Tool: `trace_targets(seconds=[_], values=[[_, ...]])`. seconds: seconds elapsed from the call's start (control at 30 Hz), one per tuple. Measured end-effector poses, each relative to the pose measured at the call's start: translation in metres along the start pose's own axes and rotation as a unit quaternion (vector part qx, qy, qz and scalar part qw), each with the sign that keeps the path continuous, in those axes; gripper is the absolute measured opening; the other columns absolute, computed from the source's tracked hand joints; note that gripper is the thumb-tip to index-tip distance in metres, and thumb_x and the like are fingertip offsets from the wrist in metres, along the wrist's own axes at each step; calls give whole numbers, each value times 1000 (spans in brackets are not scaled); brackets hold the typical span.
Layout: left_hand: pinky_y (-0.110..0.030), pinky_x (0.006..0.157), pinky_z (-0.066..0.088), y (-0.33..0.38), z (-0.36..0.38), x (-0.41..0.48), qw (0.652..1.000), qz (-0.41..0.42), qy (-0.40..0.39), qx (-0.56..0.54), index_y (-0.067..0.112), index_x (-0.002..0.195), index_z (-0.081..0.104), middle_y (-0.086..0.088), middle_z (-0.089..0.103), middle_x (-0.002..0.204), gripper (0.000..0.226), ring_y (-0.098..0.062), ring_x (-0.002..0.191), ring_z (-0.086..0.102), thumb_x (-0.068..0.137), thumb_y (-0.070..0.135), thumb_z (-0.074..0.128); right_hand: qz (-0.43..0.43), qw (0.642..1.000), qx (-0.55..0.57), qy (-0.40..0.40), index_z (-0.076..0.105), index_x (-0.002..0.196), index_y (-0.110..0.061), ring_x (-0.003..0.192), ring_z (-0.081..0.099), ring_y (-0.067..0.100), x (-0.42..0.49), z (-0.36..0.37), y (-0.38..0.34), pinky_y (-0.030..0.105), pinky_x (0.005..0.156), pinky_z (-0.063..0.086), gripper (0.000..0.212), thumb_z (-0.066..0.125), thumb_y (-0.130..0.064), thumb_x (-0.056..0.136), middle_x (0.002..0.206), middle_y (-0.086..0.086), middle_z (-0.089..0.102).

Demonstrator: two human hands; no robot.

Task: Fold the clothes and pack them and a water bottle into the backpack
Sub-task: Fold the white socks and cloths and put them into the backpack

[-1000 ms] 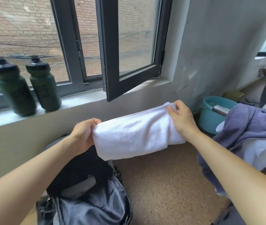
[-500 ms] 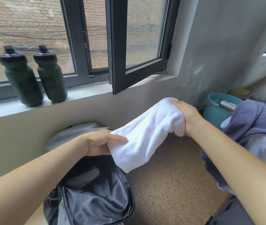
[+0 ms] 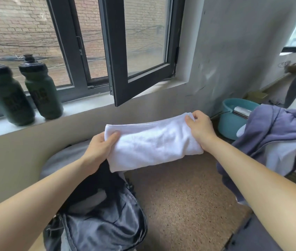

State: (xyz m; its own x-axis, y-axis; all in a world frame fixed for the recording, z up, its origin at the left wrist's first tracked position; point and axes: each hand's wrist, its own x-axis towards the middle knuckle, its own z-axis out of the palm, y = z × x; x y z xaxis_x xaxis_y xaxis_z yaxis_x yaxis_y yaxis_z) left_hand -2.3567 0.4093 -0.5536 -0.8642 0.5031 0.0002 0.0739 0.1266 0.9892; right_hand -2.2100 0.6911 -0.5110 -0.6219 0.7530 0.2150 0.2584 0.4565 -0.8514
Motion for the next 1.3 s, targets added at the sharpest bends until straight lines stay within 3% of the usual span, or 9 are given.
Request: trace_targets(seconds=[0.13, 0.3, 0.6, 0.73, 0.87, 0.97, 1.1, 1.17, 1.3], values=[[-41, 81, 53, 4, -2, 3, 977, 69, 90, 179, 21, 98, 70, 5, 74, 96, 28, -21, 94, 68, 104, 38, 49, -17, 999, -42, 2, 45, 79, -11, 68, 36, 20, -5, 9, 0, 34, 57, 31, 26, 54, -24, 100, 76, 5, 45], [-41, 80, 55, 11, 1, -1, 976, 15, 115, 183, 20, 87, 69, 3, 73, 90, 28, -22, 92, 68, 97, 39, 51, -4, 1000, -5, -24, 52, 84, -7, 72, 44, 21, -19, 25, -6, 33, 59, 34, 23, 56, -24, 100, 79, 6, 51], [-35, 74, 50, 29, 41, -38, 997, 70, -33, 15, 11, 84, 63, 3, 64, 80, 31, -13, 77, 61, 91, 41, 58, -3, 980, 144, -141, 55, 81, -15, 76, 55, 16, -65, 56, -50, 34, 68, 46, 24, 59, -29, 100, 81, 2, 59], [-44, 87, 56, 36, 49, -45, 995, 74, -56, 17, 13, 97, 68, -9, 75, 100, 33, -24, 98, 73, 94, 45, 59, -7, 966, 173, -193, 60, 94, -9, 86, 62, 15, -83, 66, -57, 36, 79, 51, 27, 59, -36, 101, 92, 3, 65], [-37, 68, 57, 49, 51, -54, 993, 28, -105, -51, 23, 100, 72, -17, 68, 102, 47, -30, 82, 69, 90, 61, 47, -6, 953, 184, -240, 56, 105, -16, 97, 65, 9, -86, 63, -56, 33, 85, 54, 50, 62, -64, 90, 105, -3, 65], [-35, 64, 56, 57, 48, -60, 986, 1, -137, -98, 16, 95, 67, -13, 60, 87, 50, -22, 67, 61, 101, 59, 42, -30, 953, 126, -275, 56, 118, -15, 110, 67, 17, -85, 60, -55, 46, 94, 57, 80, 70, -79, 72, 117, 2, 66], [-34, 72, 57, 55, 40, -56, 977, 26, -190, -90, 23, 104, 78, -4, 63, 90, 46, -20, 76, 62, 95, 57, 47, -37, 954, 145, -261, 59, 121, -19, 106, 71, 17, -78, 50, -53, 42, 94, 59, 52, 79, -48, 84, 115, 2, 70], [-31, 70, 55, 54, 36, -54, 981, 62, -160, -88, 26, 110, 79, 4, 65, 89, 36, -19, 76, 64, 97, 44, 52, -14, 947, 180, -266, 61, 121, -16, 104, 72, 21, -71, 43, -53, 45, 95, 59, 36, 75, -32, 92, 113, 6, 72], [-27, 71, 52, 50, 31, -48, 993, 105, 61, 1, 26, 113, 72, 10, 70, 94, 22, -7, 80, 66, 92, 28, 68, 74, 911, 293, -281, 62, 126, -14, 108, 72, 26, -60, 32, -55, 48, 98, 57, 30, 66, -25, 99, 119, 10, 71]])
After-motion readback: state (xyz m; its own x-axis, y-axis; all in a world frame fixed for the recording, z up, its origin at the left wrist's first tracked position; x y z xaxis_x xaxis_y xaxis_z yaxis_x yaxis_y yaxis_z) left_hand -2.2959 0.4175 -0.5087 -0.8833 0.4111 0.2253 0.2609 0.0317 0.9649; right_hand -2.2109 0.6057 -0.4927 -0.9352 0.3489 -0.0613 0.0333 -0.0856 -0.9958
